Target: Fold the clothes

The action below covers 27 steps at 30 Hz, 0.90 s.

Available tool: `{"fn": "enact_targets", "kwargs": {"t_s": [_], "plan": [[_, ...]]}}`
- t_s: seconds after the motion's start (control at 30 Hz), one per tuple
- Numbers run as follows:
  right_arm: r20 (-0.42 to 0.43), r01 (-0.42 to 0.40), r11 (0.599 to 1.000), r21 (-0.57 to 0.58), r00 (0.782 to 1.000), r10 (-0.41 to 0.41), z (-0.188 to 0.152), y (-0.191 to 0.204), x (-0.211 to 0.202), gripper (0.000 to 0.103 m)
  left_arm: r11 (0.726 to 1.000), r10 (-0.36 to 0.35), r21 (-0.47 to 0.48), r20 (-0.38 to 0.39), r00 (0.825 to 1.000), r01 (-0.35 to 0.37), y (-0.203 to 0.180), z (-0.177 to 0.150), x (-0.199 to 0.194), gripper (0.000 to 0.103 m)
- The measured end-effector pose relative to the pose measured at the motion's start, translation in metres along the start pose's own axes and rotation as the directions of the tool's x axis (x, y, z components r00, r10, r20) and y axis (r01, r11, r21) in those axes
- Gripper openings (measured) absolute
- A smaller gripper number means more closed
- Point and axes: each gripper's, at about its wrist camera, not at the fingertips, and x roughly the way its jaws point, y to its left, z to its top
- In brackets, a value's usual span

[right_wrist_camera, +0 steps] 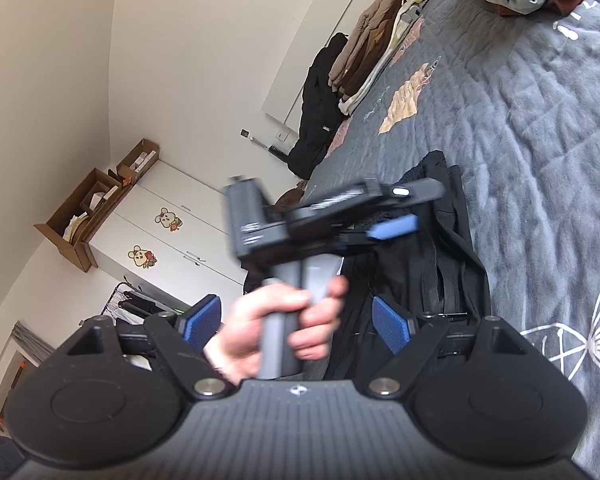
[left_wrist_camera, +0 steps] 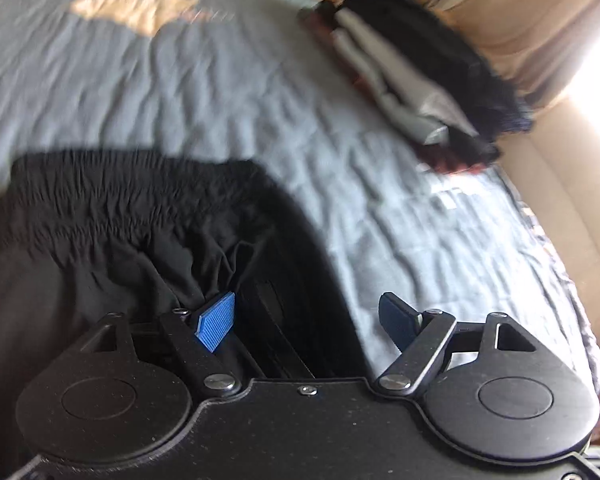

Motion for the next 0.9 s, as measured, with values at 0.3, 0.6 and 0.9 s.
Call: {"fn": "enact_targets", "kwargs": {"t_s": [0.3, 0.6, 0.9], "plan": [[0.016, 0.014, 1.000, 0.003, 1.000, -0.014, 0.000, -0.001, -0.002, 0.082, 0.968, 0.195, 0.135, 0.122, 0.973, -0.211, -0.035, 0.011, -0.057, 0.089], [0.043, 0.004, 1.000, 0.011, 0.999, -0.004, 0.004, -0.002, -0.008, 0.082, 0.742, 0.574, 0.360, 0.093, 0.814, -0.565, -0.083, 0.012, 0.024, 0.089], [0.083, -0.022, 1.000, 0.019, 0.996, 0.021, 0.010, -0.003, -0.020, 0.082, 0.855, 0.480, 0.168, 0.097, 0.872, -0.490, -0.051, 0.016, -0.001, 0.017]]}}
